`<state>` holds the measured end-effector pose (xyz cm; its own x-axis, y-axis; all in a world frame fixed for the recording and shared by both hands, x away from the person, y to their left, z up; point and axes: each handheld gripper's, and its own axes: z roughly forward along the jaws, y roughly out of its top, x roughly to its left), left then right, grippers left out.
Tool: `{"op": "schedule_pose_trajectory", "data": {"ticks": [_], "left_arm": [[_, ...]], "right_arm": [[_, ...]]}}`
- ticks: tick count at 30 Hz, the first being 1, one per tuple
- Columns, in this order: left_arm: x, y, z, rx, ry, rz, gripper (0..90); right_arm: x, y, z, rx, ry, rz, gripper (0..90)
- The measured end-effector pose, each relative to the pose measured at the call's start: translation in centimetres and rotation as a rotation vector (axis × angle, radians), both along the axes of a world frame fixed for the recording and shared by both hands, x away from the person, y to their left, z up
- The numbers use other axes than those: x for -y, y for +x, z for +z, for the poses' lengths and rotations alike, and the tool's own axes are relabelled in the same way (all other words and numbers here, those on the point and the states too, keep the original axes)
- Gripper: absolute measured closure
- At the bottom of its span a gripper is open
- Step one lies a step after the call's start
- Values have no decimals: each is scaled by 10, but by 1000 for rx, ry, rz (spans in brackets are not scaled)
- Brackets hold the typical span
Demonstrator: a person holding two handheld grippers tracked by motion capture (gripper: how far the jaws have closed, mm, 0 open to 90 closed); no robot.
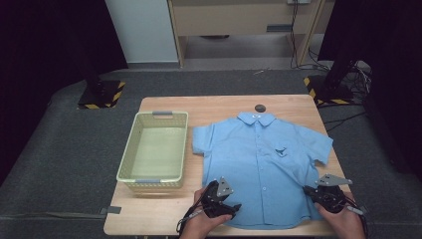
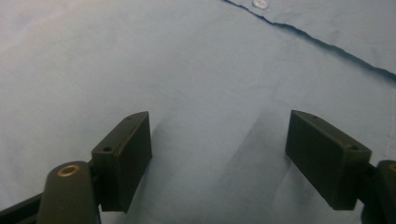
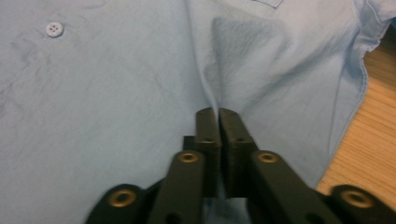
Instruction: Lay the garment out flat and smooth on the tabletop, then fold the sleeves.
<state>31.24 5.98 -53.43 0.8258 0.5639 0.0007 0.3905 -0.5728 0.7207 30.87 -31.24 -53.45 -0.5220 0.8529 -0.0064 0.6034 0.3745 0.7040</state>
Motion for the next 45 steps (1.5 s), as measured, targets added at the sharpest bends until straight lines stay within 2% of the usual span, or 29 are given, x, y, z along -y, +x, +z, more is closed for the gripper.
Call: {"op": "schedule_pose_trajectory", "data": {"ticks": [3,5,9,12,15,18,20,22,24,28,32,38,45], "left_arm": [[-3,4,6,30,-24,14,172],[-6,7,7,41,-25,16,153],[-14,12,12,48,-39,30,106],[-15,15,6,20,-24,25,74],[-15,18,-1,-10,4,30,75],[-18,20,-4,-22,20,30,77],[-20,20,-7,-5,26,33,73],[-23,19,-8,4,21,37,72],[-25,18,-9,12,12,40,71],[-26,17,-10,16,9,42,69],[-28,16,-10,17,10,41,68],[-28,15,-10,17,10,41,69],[-30,13,-10,16,11,38,68]], "right_arm": [[4,3,5,22,59,-10,462],[7,7,10,39,103,-30,316],[12,19,15,44,130,-61,159],[16,32,17,44,139,-65,74],[25,50,17,28,145,-94,71],[36,70,18,28,152,-137,112],[43,82,19,31,165,-163,147],[48,94,20,29,153,-178,162],[53,104,20,36,147,-188,226],[60,124,21,47,136,-212,296],[65,143,22,62,84,-236,385],[74,167,22,77,62,-296,383],[81,181,9,48,42,-350,336]]}}
